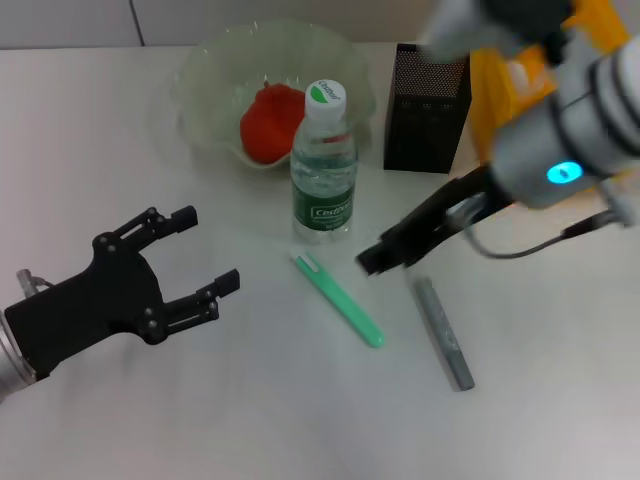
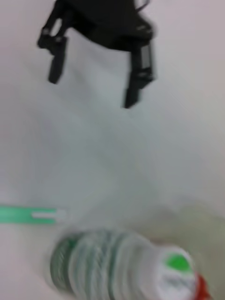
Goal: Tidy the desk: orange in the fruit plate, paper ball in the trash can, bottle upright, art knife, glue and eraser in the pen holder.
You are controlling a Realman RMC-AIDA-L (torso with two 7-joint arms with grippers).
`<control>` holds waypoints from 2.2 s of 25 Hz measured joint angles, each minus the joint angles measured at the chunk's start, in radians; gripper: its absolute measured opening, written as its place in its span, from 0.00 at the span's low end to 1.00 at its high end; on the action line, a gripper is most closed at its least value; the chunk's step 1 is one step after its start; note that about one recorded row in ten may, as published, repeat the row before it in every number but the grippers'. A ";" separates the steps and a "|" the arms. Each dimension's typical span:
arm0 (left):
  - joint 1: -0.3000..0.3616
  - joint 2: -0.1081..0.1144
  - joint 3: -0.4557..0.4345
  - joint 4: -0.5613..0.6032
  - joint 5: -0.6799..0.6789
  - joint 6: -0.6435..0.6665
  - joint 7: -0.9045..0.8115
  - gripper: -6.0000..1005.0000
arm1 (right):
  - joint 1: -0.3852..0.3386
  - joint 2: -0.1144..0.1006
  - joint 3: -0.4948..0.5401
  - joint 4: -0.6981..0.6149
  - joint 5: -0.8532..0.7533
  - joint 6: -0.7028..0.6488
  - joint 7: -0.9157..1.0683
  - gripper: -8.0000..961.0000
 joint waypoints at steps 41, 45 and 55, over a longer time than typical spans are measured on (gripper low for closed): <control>0.027 -0.007 -0.052 -0.005 0.007 0.004 0.003 0.85 | 0.386 0.007 -0.385 0.607 0.040 0.324 0.105 0.55; 0.027 -0.008 -0.051 -0.006 0.007 0.004 0.003 0.85 | 0.386 0.007 -0.393 0.608 0.050 0.324 0.105 0.52; 0.030 -0.009 -0.051 -0.009 0.007 0.005 0.003 0.85 | 0.395 0.007 -0.414 0.616 0.071 0.322 0.105 0.33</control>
